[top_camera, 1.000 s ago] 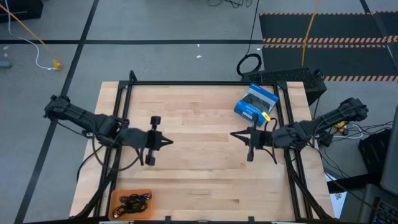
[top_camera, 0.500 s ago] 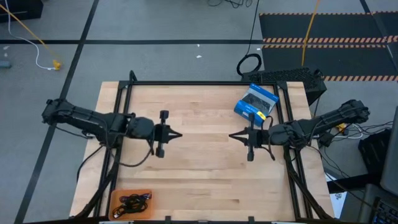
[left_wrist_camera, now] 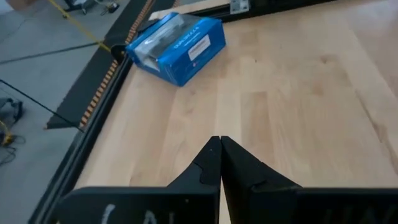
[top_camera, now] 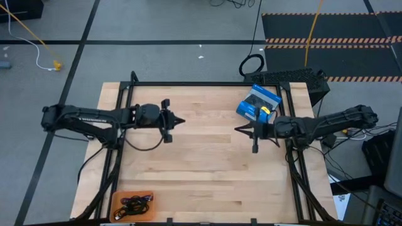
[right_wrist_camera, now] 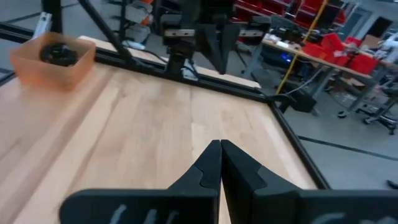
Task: Pick and place USB-C Cables
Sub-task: Return to Home Position
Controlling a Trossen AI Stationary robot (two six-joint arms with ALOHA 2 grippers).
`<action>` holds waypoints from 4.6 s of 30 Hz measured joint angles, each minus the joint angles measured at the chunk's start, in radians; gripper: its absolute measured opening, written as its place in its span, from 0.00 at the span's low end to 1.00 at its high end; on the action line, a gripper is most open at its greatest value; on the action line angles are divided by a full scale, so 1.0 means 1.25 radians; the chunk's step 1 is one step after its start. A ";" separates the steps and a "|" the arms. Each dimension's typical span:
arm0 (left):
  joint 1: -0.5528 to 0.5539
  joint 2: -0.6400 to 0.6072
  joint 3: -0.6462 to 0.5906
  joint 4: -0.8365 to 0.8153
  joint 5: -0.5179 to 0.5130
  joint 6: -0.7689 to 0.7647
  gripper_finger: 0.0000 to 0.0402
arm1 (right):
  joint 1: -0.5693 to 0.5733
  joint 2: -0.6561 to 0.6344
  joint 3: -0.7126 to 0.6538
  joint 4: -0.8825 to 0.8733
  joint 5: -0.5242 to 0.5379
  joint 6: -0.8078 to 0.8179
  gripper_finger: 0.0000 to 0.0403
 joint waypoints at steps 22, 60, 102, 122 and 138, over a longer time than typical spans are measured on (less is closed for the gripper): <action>0.140 -0.220 -0.239 0.217 0.132 -0.006 0.02 | -0.092 -0.179 -0.183 0.043 -0.099 -0.004 0.00; 0.084 -0.328 -0.447 0.374 -0.045 -0.114 0.00 | -0.196 -0.232 -0.380 0.280 -0.160 -0.017 0.00; -0.117 -0.424 -0.448 0.242 -0.123 -0.126 0.00 | -0.196 -0.289 -0.433 0.322 -0.204 -0.016 0.00; -0.125 -0.508 -0.583 0.429 -0.072 -0.061 0.00 | -0.196 -0.382 -0.433 0.246 -0.203 -0.017 0.00; -0.125 -0.534 -0.582 0.429 -0.072 -0.064 0.00 | -0.196 -0.621 -0.433 0.068 -0.201 -0.027 0.00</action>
